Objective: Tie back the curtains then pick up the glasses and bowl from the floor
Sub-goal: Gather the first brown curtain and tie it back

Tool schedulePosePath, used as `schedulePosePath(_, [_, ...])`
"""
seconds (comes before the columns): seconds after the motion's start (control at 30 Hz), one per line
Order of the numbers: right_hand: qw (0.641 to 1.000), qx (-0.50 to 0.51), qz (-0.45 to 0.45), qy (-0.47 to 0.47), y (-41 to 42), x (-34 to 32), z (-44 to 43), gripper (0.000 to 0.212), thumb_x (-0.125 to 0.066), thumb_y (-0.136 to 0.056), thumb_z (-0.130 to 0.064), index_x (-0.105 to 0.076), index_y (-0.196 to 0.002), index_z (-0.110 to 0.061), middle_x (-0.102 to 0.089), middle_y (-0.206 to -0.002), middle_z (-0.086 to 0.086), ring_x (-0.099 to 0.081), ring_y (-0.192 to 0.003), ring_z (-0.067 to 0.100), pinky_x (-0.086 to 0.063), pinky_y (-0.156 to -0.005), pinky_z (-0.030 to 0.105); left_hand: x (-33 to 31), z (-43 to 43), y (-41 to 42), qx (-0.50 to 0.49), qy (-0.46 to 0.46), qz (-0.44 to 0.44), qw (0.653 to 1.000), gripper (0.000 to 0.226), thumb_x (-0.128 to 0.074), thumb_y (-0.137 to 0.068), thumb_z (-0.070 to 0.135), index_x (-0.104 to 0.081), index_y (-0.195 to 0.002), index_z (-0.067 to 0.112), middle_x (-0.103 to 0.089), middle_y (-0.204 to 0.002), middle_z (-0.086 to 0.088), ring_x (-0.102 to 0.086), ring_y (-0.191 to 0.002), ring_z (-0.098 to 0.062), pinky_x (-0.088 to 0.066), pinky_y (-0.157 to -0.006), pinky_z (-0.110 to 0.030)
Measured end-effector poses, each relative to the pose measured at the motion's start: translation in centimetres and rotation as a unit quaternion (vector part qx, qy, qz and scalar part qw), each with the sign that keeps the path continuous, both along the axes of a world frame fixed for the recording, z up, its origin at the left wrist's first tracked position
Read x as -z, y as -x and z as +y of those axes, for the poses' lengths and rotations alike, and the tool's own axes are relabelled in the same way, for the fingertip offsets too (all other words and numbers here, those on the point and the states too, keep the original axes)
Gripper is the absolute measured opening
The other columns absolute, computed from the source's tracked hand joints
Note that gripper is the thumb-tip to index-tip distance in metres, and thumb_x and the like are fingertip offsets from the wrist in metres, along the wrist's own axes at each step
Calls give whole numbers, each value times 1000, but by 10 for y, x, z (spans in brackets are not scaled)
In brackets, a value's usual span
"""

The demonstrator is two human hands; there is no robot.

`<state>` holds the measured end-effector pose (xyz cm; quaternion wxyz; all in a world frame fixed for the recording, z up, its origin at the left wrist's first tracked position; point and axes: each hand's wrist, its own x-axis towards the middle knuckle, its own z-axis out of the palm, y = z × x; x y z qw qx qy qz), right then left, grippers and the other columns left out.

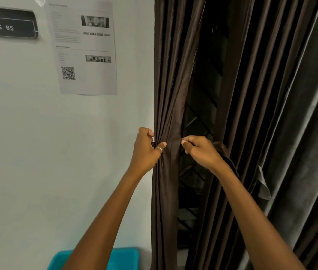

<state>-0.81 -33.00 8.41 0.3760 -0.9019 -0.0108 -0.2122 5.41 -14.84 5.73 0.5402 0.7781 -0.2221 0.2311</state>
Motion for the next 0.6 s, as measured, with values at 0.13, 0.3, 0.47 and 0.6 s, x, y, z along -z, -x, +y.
schedulePosePath(0.13, [983,6,-9,-183,8,0,5,16,-60,-102,-17,-64,-117,-15,-75,-79,4,-70,-67,13,-56,-69,28,5,-3,8,-63,-5,-61,996,29,-78,-86,24,-50,-84,20,-49,-70,10,-50,-58,-8,-40,-55,-9])
schedulePosePath(0.3, [942,-36,6,-334,21,7,14,14,-60,-100,-17,-69,-109,-21,-80,-91,4,-74,-74,13,-52,-58,24,2,-7,16,-49,-24,-67,996,27,-77,-86,39,-56,-72,27,-55,-59,14,-58,-56,-5,-44,-52,-8])
schedulePosePath(0.47, [903,-110,16,-416,25,14,18,29,-49,-102,-13,-71,-120,-17,-78,-111,5,-75,-101,18,-53,-76,28,-12,-1,15,-44,-49,-33,997,43,-68,-87,55,-65,-60,22,-60,-52,6,-63,-56,-9,-54,-55,-21])
schedulePosePath(0.6, [897,-130,6,-423,22,22,23,33,-50,-101,-11,-70,-125,-20,-76,-119,3,-71,-114,19,-49,-92,34,-15,5,15,23,-37,26,999,46,-61,-91,57,-74,-66,21,-70,-61,5,-70,-62,-13,-63,-71,-36])
